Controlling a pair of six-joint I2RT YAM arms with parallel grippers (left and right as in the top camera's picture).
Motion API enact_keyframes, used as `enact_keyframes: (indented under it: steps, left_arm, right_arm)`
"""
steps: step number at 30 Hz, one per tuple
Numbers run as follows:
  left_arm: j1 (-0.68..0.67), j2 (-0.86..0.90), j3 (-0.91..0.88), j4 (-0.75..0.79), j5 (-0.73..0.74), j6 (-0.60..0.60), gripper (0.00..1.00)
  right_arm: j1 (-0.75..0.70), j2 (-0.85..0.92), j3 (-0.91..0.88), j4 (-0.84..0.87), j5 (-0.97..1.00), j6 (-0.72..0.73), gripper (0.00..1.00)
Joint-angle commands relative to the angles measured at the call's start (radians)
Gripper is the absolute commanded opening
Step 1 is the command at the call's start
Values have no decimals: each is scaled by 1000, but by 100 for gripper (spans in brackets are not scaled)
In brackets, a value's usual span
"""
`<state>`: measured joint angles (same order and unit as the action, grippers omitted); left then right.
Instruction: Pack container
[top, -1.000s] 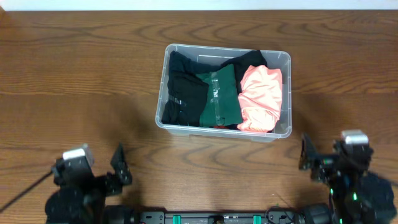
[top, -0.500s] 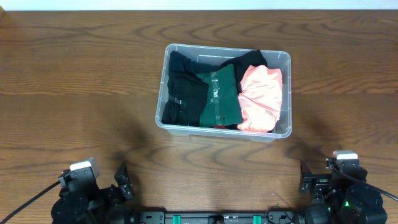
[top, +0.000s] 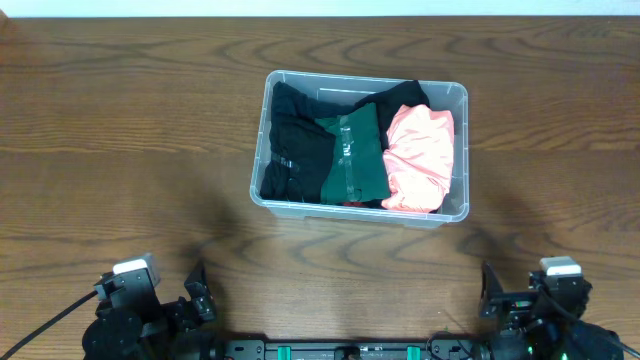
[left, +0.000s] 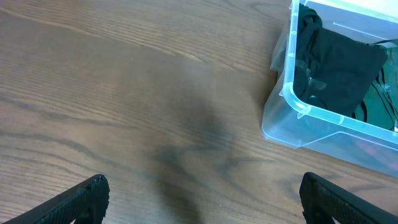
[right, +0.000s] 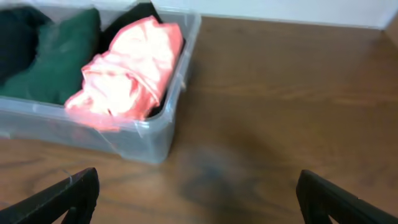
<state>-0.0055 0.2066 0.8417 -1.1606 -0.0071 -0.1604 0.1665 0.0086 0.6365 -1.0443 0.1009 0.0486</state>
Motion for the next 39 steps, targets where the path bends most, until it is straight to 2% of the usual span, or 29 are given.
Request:
enact_keyframes:
  steps: [1,9,14,15,16,39]
  left_arm:
    - [2,-3,-3,-2,-1,-6,98]
    - [2,-3,-3,-2,-1,-6,98]
    - [2,-3,-3,-2,-1,-6,98]
    - [2,-3,-3,-2,-1,-6,98]
    - [2,-3,-3,-2,-1,-6,98]
    - [2,-3,-3,-2,-1,-6,98]
  right_arm:
    - [-7,-3,-83,99,-51,-7,99]
    - [-16,-3,-400,735,-68,-13,99]
    - [-28,-3,-602,1009,-64,-12,99]
    - [-29,-3,-635,1026,-61,-13,99]
    - [-29,-3,-631,964,-51,-12,99]
    - [-29,-2,-631,974,-56,-12,99]
